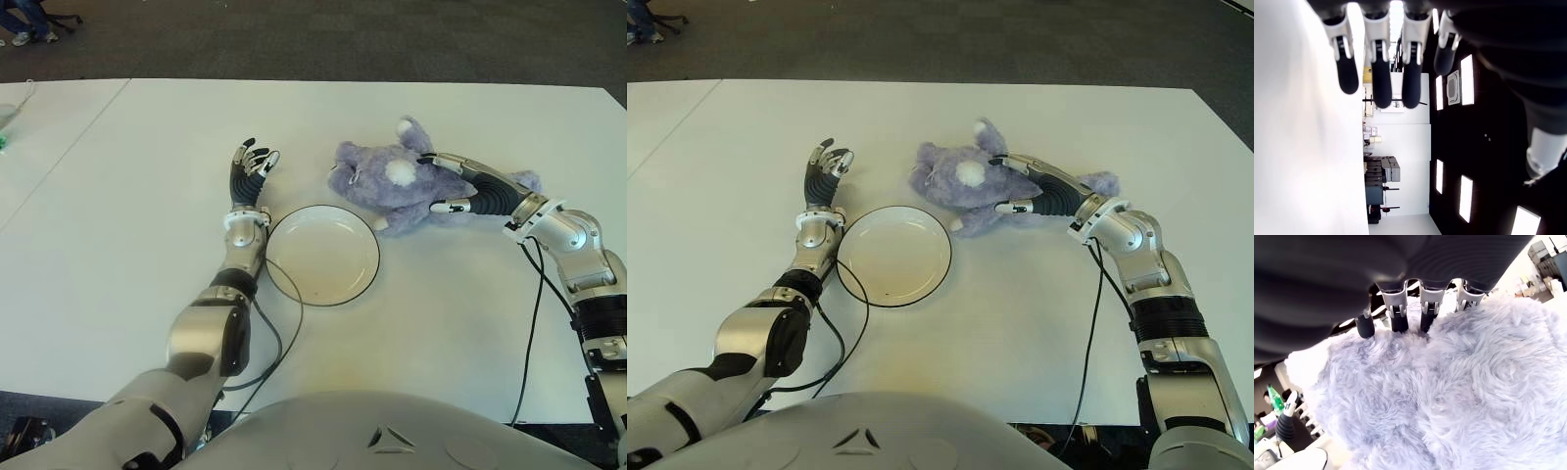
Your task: Put the doll into the plate.
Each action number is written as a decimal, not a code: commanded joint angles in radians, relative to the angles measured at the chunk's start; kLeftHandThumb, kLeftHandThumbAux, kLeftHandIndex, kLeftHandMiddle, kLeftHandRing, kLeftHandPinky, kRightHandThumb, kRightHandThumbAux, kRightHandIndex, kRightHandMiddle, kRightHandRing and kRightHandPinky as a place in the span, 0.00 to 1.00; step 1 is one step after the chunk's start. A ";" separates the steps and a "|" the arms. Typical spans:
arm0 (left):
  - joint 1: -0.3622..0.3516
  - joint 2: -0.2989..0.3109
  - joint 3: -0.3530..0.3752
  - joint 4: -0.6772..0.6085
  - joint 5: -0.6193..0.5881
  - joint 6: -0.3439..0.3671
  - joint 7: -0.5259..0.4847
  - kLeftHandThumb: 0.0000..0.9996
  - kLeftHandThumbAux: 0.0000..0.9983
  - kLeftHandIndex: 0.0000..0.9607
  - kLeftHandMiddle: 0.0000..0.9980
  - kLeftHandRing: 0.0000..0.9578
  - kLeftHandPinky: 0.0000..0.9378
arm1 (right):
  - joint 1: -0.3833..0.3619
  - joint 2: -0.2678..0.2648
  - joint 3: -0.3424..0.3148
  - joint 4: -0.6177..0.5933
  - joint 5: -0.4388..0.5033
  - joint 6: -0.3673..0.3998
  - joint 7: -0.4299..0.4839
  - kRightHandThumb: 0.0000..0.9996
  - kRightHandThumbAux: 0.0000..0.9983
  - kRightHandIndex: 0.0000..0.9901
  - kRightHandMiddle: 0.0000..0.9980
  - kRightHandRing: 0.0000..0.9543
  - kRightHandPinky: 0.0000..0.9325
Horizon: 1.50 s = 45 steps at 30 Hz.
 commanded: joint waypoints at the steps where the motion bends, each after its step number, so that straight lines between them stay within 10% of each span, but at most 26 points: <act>1: 0.253 -0.037 0.001 0.154 0.011 0.075 -0.008 0.00 0.55 0.18 0.31 0.33 0.31 | 0.035 -0.013 0.024 0.081 -0.067 -0.029 -0.033 0.10 0.27 0.00 0.00 0.00 0.00; 20: 0.245 -0.038 -0.002 0.155 0.014 0.090 0.000 0.00 0.56 0.18 0.30 0.32 0.30 | -0.063 -0.037 0.014 0.289 -0.102 -0.153 -0.155 0.08 0.29 0.00 0.00 0.00 0.00; 30: 0.246 -0.038 -0.011 0.156 0.023 0.090 0.016 0.00 0.56 0.19 0.30 0.32 0.30 | -0.120 -0.128 -0.070 0.294 -0.086 -0.154 -0.206 0.04 0.28 0.00 0.00 0.00 0.00; 45: 0.245 -0.044 0.012 0.155 -0.004 0.091 -0.019 0.00 0.57 0.18 0.31 0.33 0.30 | -0.124 -0.131 -0.086 0.354 -0.105 -0.122 -0.291 0.01 0.27 0.00 0.00 0.00 0.00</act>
